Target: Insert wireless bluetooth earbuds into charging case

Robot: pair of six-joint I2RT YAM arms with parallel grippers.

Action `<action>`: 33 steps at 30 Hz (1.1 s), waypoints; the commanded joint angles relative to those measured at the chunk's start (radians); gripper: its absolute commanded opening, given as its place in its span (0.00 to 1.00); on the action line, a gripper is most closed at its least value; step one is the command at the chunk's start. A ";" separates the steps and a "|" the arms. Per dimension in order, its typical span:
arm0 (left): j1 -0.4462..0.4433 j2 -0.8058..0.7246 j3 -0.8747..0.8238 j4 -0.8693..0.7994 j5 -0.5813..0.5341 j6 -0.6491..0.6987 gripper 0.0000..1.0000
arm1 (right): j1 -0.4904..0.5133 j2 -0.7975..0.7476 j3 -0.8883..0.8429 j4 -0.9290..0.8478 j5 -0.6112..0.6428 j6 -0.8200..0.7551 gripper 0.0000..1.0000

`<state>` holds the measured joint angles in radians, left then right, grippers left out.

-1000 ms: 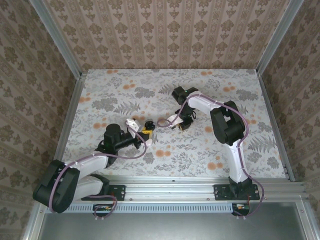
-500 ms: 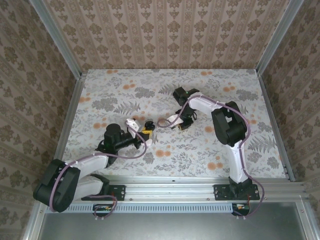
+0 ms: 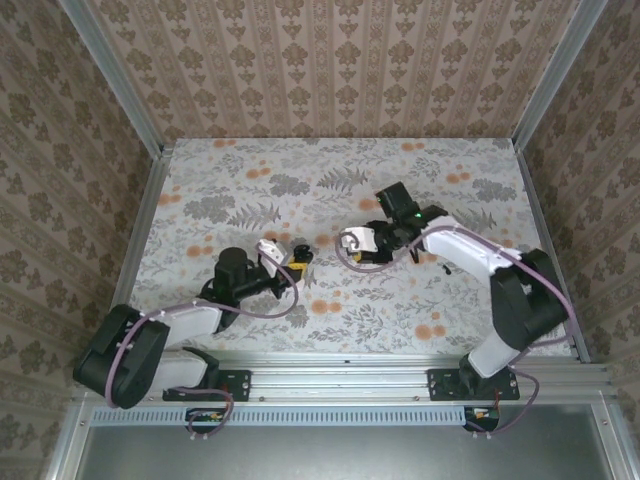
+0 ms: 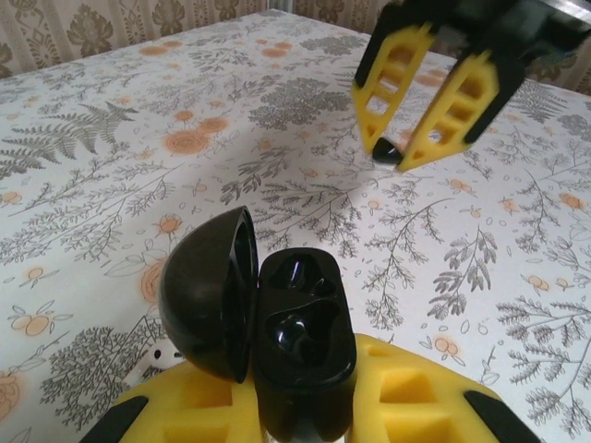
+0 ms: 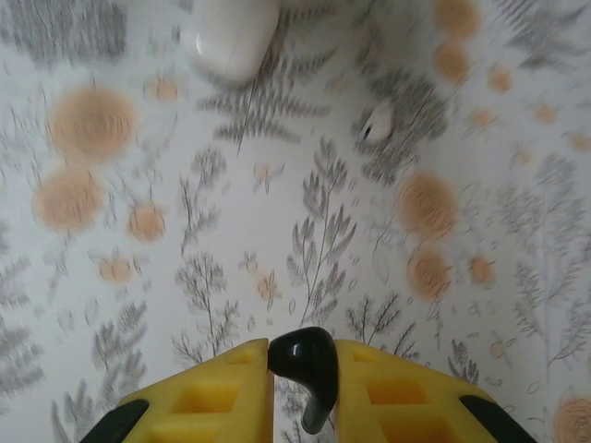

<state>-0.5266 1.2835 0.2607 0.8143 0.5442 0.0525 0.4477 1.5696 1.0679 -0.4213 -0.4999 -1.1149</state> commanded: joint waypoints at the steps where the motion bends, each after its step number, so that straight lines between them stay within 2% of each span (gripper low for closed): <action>1: -0.022 0.076 -0.003 0.207 -0.039 -0.014 0.11 | -0.035 -0.080 -0.111 0.220 -0.192 0.235 0.21; 4: -0.035 0.205 0.025 0.379 -0.030 -0.065 0.11 | -0.063 -0.143 -0.200 0.354 -0.271 0.366 0.21; 6: -0.045 0.288 0.043 0.490 -0.016 -0.105 0.11 | -0.091 -0.171 -0.277 0.504 -0.328 0.487 0.21; 9: -0.086 0.334 0.097 0.481 -0.011 -0.094 0.10 | -0.134 -0.219 -0.370 0.735 -0.388 0.682 0.21; 11: -0.111 0.347 0.120 0.479 -0.016 -0.076 0.10 | -0.146 -0.217 -0.401 0.829 -0.406 0.790 0.21; 22: -0.151 0.398 0.195 0.477 -0.007 -0.083 0.10 | -0.161 -0.197 -0.533 1.267 -0.421 1.179 0.21; 26: -0.158 0.400 0.205 0.477 -0.005 -0.080 0.10 | -0.158 -0.189 -0.549 1.352 -0.419 1.277 0.21; 33: -0.162 0.374 0.200 0.477 -0.004 -0.077 0.10 | -0.092 -0.155 -0.541 1.377 -0.401 1.259 0.22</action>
<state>-0.6811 1.6783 0.4435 1.2510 0.5232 -0.0090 0.3275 1.3792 0.5282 0.8856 -0.8917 0.1165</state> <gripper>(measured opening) 0.194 0.220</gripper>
